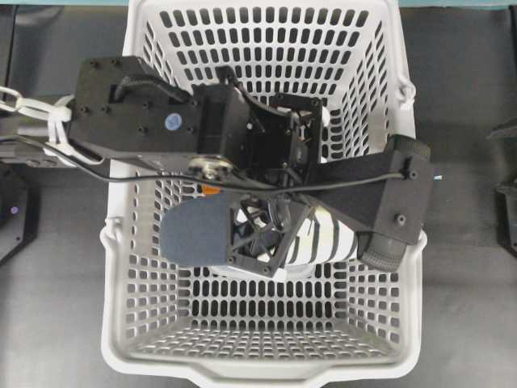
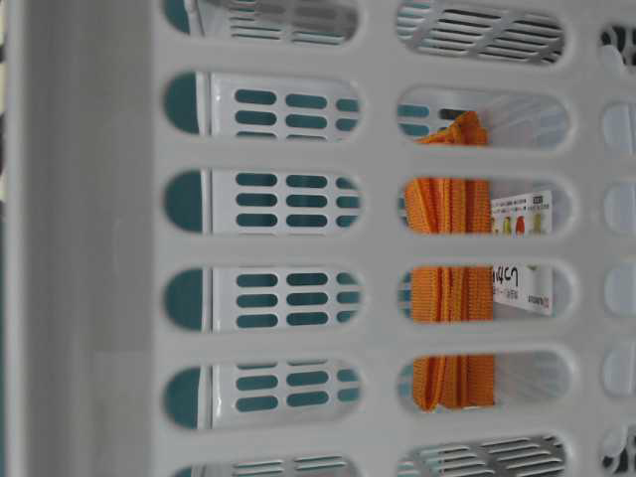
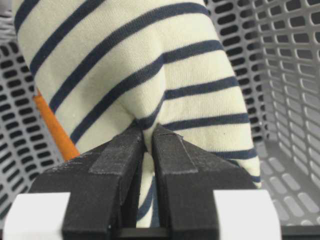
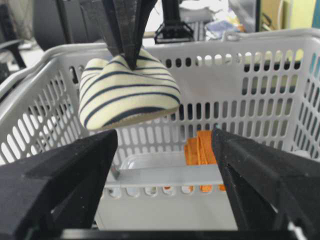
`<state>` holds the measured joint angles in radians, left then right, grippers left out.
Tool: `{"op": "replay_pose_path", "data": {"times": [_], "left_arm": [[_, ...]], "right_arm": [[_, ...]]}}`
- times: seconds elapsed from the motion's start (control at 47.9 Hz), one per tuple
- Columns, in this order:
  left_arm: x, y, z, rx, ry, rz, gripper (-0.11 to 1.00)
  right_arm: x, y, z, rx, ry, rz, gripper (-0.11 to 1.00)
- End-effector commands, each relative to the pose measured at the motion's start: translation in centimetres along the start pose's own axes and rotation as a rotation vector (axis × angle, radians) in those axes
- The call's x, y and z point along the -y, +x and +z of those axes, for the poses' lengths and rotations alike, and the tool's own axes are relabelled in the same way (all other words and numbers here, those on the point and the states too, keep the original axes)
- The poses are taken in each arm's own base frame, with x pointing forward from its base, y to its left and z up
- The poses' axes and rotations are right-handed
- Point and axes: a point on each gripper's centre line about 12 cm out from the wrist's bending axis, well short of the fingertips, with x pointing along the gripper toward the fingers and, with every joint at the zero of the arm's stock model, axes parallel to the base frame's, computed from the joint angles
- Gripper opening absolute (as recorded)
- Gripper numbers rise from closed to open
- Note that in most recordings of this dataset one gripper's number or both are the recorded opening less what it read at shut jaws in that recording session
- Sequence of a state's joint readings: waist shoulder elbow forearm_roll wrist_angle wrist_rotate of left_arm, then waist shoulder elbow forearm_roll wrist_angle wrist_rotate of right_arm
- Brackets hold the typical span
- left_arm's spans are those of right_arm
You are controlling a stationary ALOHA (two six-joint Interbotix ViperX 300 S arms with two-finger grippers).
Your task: Pick up the slipper from the shopping basket with the left arm.
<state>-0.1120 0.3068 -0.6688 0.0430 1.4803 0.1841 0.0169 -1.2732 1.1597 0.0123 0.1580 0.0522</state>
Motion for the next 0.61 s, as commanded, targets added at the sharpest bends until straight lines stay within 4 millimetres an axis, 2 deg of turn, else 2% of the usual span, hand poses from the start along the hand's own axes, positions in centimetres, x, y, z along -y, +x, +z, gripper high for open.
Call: {"op": "replay_pose_path", "data": {"times": [0.0,0.585], "left_arm": [[-0.45,-1.7,0.22,0.044,-0.007,0.014,0.05],[-0.47,-1.24,0.03,0.029,-0.008,0.012,0.05]], "right_arm": [[-0.01,0.07,0.38,0.014,0.005,0.0,0.73],[0.0,0.09,0.25,0.011,0.005,0.0,0.73]]}}
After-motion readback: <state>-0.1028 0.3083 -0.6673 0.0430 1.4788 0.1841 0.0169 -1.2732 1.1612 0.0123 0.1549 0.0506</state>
